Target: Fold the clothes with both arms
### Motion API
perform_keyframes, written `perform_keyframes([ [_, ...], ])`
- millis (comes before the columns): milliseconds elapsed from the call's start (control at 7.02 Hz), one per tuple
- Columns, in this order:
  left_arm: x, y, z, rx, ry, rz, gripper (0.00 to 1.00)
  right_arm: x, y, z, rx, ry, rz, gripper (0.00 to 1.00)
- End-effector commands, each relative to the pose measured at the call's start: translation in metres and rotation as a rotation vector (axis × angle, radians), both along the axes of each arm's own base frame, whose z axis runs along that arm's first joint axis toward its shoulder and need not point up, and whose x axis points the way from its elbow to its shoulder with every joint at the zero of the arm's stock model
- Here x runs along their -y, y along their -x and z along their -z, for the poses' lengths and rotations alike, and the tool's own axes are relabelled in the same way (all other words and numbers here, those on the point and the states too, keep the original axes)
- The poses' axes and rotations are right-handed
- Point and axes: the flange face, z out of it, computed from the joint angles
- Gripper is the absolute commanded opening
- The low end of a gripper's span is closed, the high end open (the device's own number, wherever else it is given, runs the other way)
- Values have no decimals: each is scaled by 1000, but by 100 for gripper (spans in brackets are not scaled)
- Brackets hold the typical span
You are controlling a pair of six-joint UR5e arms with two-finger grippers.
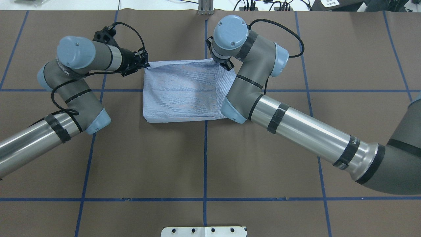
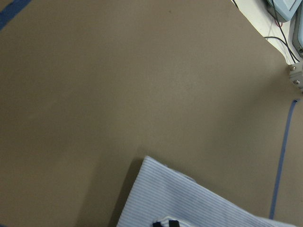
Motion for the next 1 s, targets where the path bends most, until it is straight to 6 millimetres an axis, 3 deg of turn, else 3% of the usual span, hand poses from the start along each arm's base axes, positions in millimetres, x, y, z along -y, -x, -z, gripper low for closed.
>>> perform_keyframes([
  [0, 27, -3, -3, 40, -37, 18, 73, 28, 5, 6, -19, -53, 36, 99],
  [142, 34, 4, -3, 57, -58, 21, 95, 38, -7, 6, -19, -53, 35, 100],
  [285, 49, 24, -4, 67, -66, 44, 96, 48, -22, 4, -7, -42, 50, 100],
  [570, 64, 51, -6, 93, -99, 53, 95, 54, -32, -1, -21, -61, 58, 100],
  [712, 70, 70, -7, 121, -158, 8, 95, 59, -60, -27, -61, -119, 123, 100],
  [855, 62, 92, -20, 149, -218, -71, 95, 61, -106, -77, -113, -173, 214, 100],
])
